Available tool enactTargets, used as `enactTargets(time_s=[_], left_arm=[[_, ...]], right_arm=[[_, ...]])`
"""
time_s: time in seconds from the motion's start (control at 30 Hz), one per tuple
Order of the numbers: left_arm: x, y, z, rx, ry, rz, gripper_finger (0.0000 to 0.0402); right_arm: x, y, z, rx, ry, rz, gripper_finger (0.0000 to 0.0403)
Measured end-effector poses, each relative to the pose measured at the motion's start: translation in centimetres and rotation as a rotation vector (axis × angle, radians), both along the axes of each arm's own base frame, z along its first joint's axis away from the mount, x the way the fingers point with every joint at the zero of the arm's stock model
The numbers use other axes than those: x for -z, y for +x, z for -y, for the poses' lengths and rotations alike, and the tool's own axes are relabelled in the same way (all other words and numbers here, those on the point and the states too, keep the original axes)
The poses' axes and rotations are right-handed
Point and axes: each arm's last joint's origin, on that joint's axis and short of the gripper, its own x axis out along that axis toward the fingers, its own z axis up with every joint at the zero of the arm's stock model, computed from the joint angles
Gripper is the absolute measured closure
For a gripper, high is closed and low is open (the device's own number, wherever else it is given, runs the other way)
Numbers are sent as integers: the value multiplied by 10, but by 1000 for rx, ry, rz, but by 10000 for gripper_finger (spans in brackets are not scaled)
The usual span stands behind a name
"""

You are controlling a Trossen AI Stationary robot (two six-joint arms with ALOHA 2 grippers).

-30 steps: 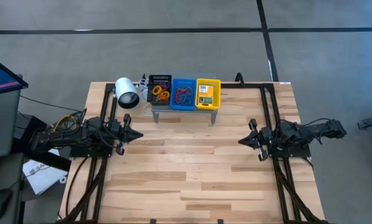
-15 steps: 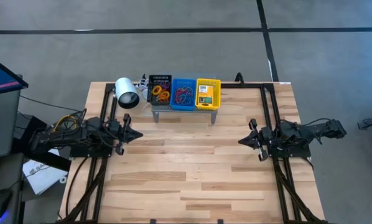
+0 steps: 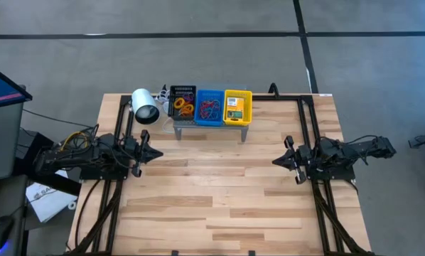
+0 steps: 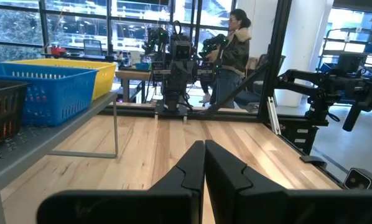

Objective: Pick & Place Office Desk Supplies
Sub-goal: Return to Home Position

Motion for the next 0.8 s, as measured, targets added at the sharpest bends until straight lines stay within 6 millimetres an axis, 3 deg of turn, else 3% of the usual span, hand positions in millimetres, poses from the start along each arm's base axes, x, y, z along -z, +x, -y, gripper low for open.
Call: enactTargets(time_s=[0.8], left_arm=[[0, 0, 0, 0, 0, 2, 399]], right_arm=[[0, 0, 0, 0, 0, -1, 403]])
